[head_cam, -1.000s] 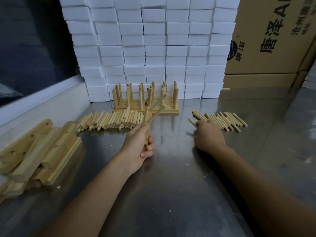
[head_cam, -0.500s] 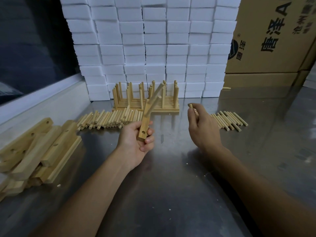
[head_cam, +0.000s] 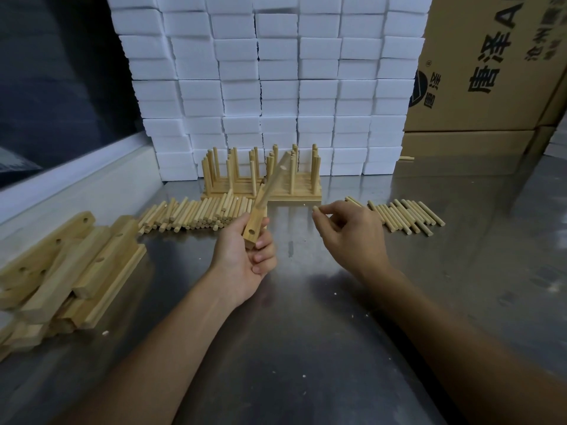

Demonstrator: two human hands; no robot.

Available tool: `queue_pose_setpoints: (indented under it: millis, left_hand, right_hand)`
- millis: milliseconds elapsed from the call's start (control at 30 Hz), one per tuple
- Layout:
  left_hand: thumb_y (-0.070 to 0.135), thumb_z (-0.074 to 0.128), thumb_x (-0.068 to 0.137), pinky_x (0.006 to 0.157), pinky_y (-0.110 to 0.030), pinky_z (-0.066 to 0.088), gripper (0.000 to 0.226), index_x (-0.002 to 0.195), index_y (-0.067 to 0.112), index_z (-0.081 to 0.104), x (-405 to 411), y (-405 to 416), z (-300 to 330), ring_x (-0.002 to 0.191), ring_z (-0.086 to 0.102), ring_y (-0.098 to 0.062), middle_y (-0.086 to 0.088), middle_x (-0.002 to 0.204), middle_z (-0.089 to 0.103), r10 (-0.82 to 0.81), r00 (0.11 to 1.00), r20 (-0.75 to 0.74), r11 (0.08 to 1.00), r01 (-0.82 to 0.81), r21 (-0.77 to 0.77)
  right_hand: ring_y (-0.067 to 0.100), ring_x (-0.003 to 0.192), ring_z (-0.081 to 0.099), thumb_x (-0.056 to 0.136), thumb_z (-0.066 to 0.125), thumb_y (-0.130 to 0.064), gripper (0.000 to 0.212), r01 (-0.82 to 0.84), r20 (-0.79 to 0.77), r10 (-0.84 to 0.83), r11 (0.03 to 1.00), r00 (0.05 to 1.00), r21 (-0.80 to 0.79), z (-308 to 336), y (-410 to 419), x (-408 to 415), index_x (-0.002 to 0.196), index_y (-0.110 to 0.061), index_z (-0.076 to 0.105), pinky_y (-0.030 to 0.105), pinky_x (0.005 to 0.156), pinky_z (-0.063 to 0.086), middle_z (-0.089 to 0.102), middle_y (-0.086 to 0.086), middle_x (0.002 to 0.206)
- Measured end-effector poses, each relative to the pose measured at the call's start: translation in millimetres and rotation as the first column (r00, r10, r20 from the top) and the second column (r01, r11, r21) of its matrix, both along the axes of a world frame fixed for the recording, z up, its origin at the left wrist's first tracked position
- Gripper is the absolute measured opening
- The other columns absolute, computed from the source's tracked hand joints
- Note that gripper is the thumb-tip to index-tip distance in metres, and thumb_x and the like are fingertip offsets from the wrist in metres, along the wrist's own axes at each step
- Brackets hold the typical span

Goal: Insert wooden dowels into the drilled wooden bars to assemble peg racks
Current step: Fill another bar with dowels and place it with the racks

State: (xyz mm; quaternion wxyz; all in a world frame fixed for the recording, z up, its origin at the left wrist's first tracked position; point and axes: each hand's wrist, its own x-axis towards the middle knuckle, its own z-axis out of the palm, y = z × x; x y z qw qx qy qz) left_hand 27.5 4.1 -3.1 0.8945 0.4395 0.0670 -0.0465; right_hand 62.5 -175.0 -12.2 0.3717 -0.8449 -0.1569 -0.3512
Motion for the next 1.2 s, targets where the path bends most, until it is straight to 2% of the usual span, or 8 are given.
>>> queue_pose_setpoints:
  millis: [167, 300, 433, 500, 667, 833, 1000, 1200]
  left_hand:
    - [0.040, 0.038, 0.104, 0.030, -0.018, 0.017, 0.039, 0.088, 0.010, 0.056, 1, -1, -1, 0.037, 0.025, -0.008, 0.003, 0.051, 0.034, 0.006, 1.000, -0.019, 1.000, -0.006, -0.003]
    - [0.043, 0.035, 0.104, 0.030, -0.017, 0.017, 0.040, 0.087, 0.010, 0.052, 1, -3, -2, 0.035, 0.025, -0.008, 0.002, 0.049, 0.034, 0.002, 0.999, -0.036, 1.000, -0.002, 0.001]
    - [0.043, 0.035, 0.105, 0.030, -0.016, 0.018, 0.040, 0.088, 0.010, 0.050, 1, -3, -3, 0.036, 0.026, -0.008, 0.001, 0.049, 0.035, 0.000, 0.999, -0.046, 1.000, 0.001, 0.009]
    - [0.043, 0.034, 0.105, 0.030, -0.016, 0.018, 0.040, 0.089, 0.010, 0.050, 1, -3, -3, 0.036, 0.026, -0.008, 0.001, 0.049, 0.035, -0.001, 0.999, -0.043, 1.000, 0.002, 0.022]
    - [0.043, 0.034, 0.105, 0.030, -0.017, 0.018, 0.040, 0.088, 0.011, 0.049, 1, -4, -4, 0.035, 0.026, -0.009, 0.000, 0.050, 0.037, 0.016, 0.999, -0.044, 0.999, -0.014, 0.039]
    - [0.041, 0.035, 0.106, 0.030, -0.017, 0.017, 0.039, 0.086, 0.011, 0.050, 3, -2, -5, 0.035, 0.027, -0.009, 0.000, 0.050, 0.039, 0.031, 0.999, -0.041, 0.999, -0.029, 0.045]
    - [0.040, 0.035, 0.106, 0.029, -0.018, 0.018, 0.040, 0.085, 0.011, 0.051, 4, 0, -6, 0.035, 0.027, -0.009, 0.000, 0.051, 0.040, 0.034, 0.998, -0.044, 0.999, -0.032, 0.035]
    - [0.042, 0.031, 0.107, 0.029, -0.018, 0.019, 0.043, 0.087, 0.010, 0.052, 4, 0, -6, 0.036, 0.026, -0.009, 0.000, 0.050, 0.036, -0.004, 1.000, -0.011, 0.999, 0.004, 0.054]
  right_hand:
    - [0.016, 0.055, 0.057, 0.098, 0.058, -0.036, 0.025, -0.069, -0.097, 0.074, 0.996, 0.993, 0.057, 0, 10, -5, 0.090, -0.015, 0.069, 0.037, 0.055, 0.050, 0.062, 0.000, 0.061]
    - [0.002, 0.065, 0.049, 0.099, 0.057, -0.033, 0.024, -0.115, -0.163, 0.164, 0.955, 0.973, 0.274, 9, 22, -10, 0.090, -0.015, 0.070, 0.015, 0.060, 0.038, 0.058, -0.009, 0.075]
    - [0.006, 0.050, 0.045, 0.104, 0.046, -0.034, 0.030, -0.220, -0.225, 0.473, 0.713, 0.852, 0.666, 19, 25, -15, 0.090, -0.009, 0.055, 0.020, 0.048, 0.038, 0.052, -0.003, 0.061]
    - [0.010, 0.048, 0.050, 0.105, 0.044, -0.034, 0.029, -0.214, -0.251, 0.541, 0.654, 0.803, 0.725, 20, 26, -18, 0.092, -0.009, 0.051, 0.022, 0.046, 0.041, 0.058, 0.001, 0.060]
    - [0.018, 0.055, 0.063, 0.106, 0.042, -0.027, 0.021, -0.232, -0.295, 0.607, 0.639, 0.738, 0.734, 16, 30, -20, 0.100, -0.008, 0.049, 0.026, 0.051, 0.048, 0.071, 0.007, 0.072]
    - [0.015, 0.063, 0.068, 0.091, 0.069, -0.010, 0.013, -0.249, -0.333, 0.566, 0.715, 0.754, 0.653, 13, 28, -21, 0.091, 0.000, 0.059, 0.025, 0.058, 0.053, 0.076, 0.011, 0.084]
    - [0.010, 0.056, 0.062, 0.098, 0.055, -0.001, 0.027, -0.239, -0.393, 0.518, 0.785, 0.760, 0.571, 15, 25, -21, 0.122, -0.010, 0.062, 0.024, 0.058, 0.053, 0.068, 0.009, 0.095]
    - [-0.001, 0.063, 0.055, 0.094, 0.065, -0.007, 0.018, -0.390, -0.348, 0.521, 0.838, 0.780, 0.382, 15, 31, -28, 0.108, -0.012, 0.076, 0.018, 0.061, 0.046, 0.069, 0.004, 0.089]
